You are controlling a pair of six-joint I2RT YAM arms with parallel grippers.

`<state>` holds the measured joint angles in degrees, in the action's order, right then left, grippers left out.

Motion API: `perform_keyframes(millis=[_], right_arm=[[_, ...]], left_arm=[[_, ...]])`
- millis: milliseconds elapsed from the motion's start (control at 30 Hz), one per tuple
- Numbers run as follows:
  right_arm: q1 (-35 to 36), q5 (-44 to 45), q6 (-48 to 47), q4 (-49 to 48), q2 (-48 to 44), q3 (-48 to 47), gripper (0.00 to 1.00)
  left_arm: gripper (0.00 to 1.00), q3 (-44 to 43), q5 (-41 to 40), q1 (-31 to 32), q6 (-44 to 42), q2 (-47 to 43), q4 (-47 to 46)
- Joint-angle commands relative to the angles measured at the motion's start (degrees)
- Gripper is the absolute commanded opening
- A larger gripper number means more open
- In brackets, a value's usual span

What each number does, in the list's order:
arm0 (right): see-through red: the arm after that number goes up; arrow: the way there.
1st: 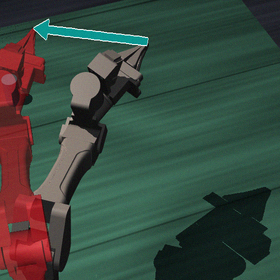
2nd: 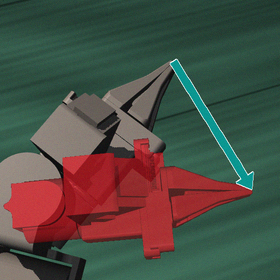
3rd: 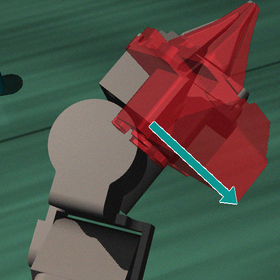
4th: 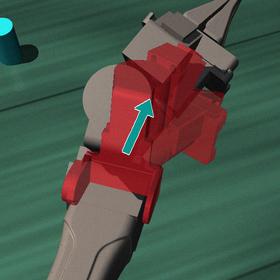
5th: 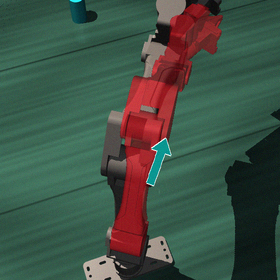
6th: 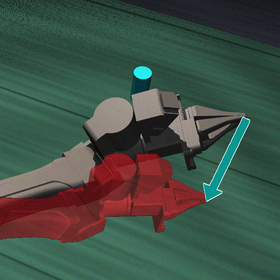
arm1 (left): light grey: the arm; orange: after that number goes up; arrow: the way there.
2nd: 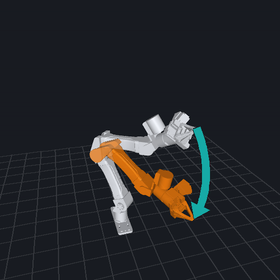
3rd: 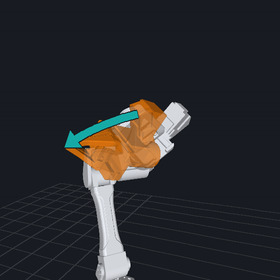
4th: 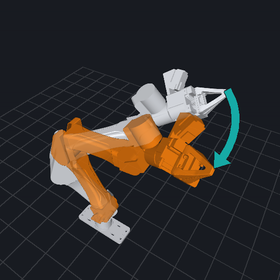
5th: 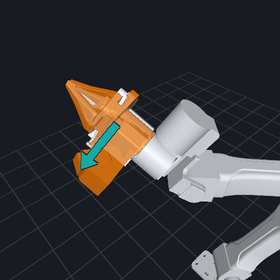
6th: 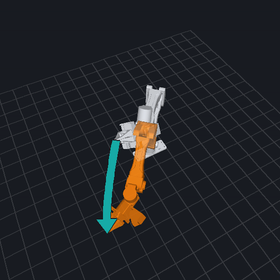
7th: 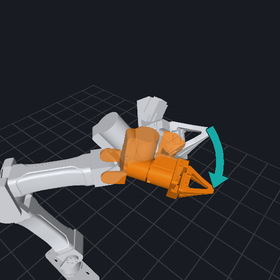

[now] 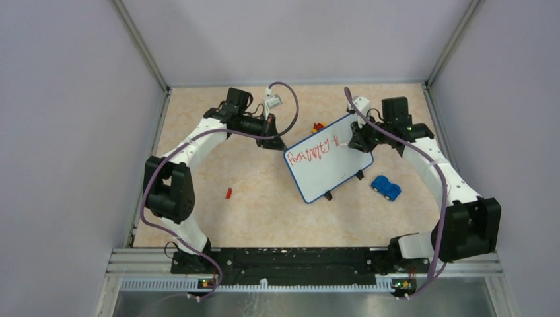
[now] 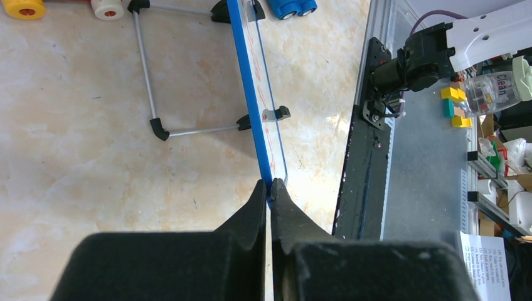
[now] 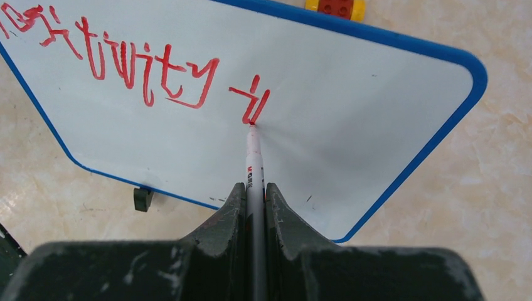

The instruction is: Write a sentence on the whiteboard

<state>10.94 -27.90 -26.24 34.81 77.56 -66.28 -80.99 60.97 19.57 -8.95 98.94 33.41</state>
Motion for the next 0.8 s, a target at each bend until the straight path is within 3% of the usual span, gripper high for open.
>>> perform_keyframes(millis=[0,767], right_arm=[[-0.5,0.28,-1.45,-2.07,-0.45,2.21,0.0],[-0.46,-0.14,0.63,-3.06,0.68,-5.09,0.0]], left_arm=[[0.0,0.09,0.11,0.45,-1.22,-1.27,-0.78],[0.0,-0.09,0.08,0.41,-1.19,-1.03,-0.71]])
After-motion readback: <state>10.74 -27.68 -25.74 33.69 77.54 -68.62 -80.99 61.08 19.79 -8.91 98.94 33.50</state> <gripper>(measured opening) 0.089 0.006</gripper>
